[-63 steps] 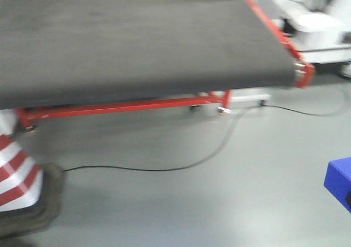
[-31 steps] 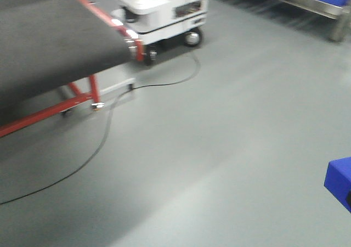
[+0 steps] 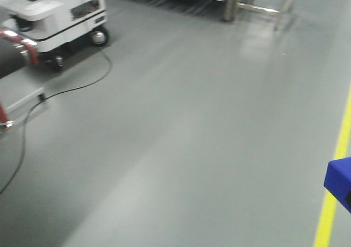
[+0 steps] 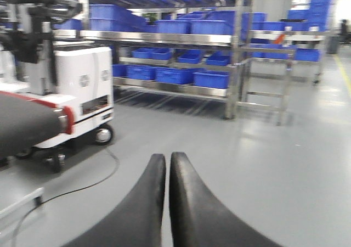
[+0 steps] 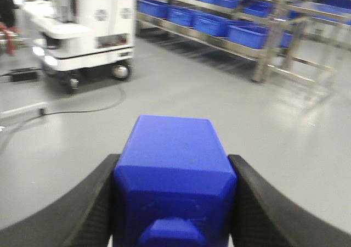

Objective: Pour parts from conveyor to right shelf
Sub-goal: 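Drive away from the conveyor holding the block in the right gripper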

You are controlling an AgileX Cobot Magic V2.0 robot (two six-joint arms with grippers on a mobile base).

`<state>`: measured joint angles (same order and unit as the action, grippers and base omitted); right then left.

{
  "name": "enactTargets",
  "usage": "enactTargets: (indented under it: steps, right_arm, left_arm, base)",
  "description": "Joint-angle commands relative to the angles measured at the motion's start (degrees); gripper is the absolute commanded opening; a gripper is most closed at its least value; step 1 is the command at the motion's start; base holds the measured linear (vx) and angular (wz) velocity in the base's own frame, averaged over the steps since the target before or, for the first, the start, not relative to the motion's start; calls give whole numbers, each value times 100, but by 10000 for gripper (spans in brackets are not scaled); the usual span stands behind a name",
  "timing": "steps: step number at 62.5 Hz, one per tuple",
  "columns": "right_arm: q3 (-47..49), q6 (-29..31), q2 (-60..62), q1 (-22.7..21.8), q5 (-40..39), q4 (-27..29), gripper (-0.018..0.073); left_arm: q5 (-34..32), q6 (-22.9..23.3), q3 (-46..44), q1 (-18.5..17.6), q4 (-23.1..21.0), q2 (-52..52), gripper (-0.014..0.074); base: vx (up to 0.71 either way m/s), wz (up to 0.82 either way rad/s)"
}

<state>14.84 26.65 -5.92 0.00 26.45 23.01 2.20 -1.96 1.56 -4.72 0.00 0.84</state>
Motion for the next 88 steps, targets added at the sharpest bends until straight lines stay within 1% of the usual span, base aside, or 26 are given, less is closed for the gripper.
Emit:
enactTargets:
  steps: [1,40,66,88]
  right_arm:
    - [168,46,-66,-23,-415,73,-10]
    - [168,46,-66,-23,-420,73,-10]
    - [168,46,-66,-23,-420,73,-10]
    - [168,46,-66,-23,-420,73,-10]
  left_arm:
    - [-411,49,171,-23,0,64,-6]
    - [-411,49,171,-23,0,64,-6]
    - [-411,49,171,-23,0,64,-6]
    - [-411,49,171,-23,0,64,-6]
  base:
    - [-17,-64]
    - [-9,-68]
    - [10,-70]
    - [20,-40]
